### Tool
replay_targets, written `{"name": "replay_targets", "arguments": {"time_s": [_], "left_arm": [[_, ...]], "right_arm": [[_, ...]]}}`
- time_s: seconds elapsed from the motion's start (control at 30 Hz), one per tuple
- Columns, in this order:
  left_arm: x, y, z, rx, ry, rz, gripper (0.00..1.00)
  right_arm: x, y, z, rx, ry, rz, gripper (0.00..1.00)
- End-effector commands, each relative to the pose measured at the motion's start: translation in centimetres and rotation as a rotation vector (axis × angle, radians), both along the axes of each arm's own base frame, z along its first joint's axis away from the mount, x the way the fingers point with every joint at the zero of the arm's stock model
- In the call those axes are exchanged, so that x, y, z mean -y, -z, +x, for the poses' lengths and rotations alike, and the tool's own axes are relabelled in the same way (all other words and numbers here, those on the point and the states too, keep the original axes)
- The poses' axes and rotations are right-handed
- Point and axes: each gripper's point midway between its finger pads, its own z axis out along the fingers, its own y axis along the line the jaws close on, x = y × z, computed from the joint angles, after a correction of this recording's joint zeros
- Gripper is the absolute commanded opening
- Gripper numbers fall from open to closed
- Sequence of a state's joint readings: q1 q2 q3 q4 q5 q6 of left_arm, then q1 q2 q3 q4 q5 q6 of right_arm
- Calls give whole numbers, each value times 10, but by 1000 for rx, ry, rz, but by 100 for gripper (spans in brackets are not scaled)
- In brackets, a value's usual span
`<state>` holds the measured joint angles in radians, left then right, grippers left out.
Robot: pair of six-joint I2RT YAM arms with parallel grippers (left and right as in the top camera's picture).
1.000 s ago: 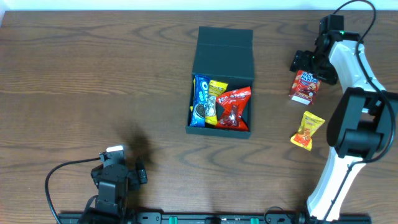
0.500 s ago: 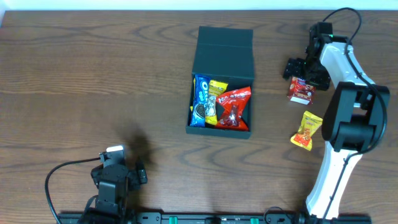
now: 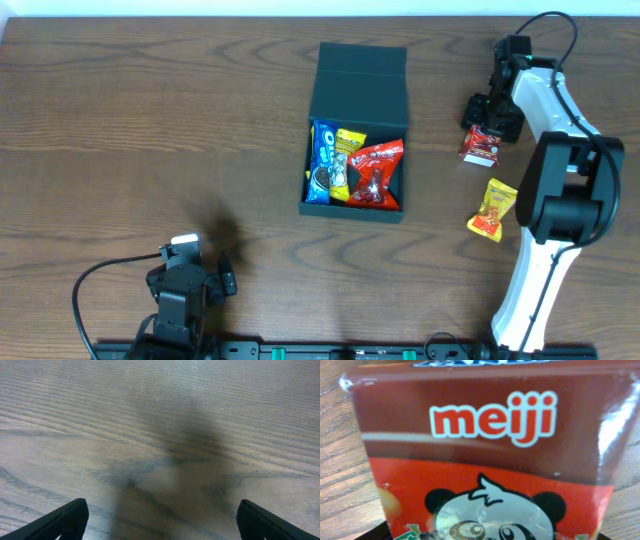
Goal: Pack container
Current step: 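Move the right gripper to the red Hello Panda box and grasp it, then carry the Hello Panda box into the black box and release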
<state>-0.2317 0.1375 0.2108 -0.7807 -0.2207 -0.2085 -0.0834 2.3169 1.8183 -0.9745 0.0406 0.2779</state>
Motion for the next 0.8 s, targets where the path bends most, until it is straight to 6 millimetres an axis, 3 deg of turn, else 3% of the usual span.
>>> {"name": "replay_targets", "arguments": {"time_s": [0.0, 0.27, 0.57, 0.67, 0.77], "left_arm": [[-5, 16, -9, -58, -4, 34, 95], [-5, 16, -9, -58, -4, 34, 95], [-5, 16, -9, -58, -4, 34, 95], [-5, 16, -9, -58, -4, 34, 95], [-5, 16, -9, -58, -4, 34, 95]], "right_arm": [[-6, 11, -1, -23, -16, -3, 65], [-14, 11, -1, -26, -32, -2, 62], [-20, 11, -1, -27, -45, -2, 49], [-21, 7, -1, -22, -48, -3, 42], [-21, -1, 1, -4, -48, -3, 41]]}}
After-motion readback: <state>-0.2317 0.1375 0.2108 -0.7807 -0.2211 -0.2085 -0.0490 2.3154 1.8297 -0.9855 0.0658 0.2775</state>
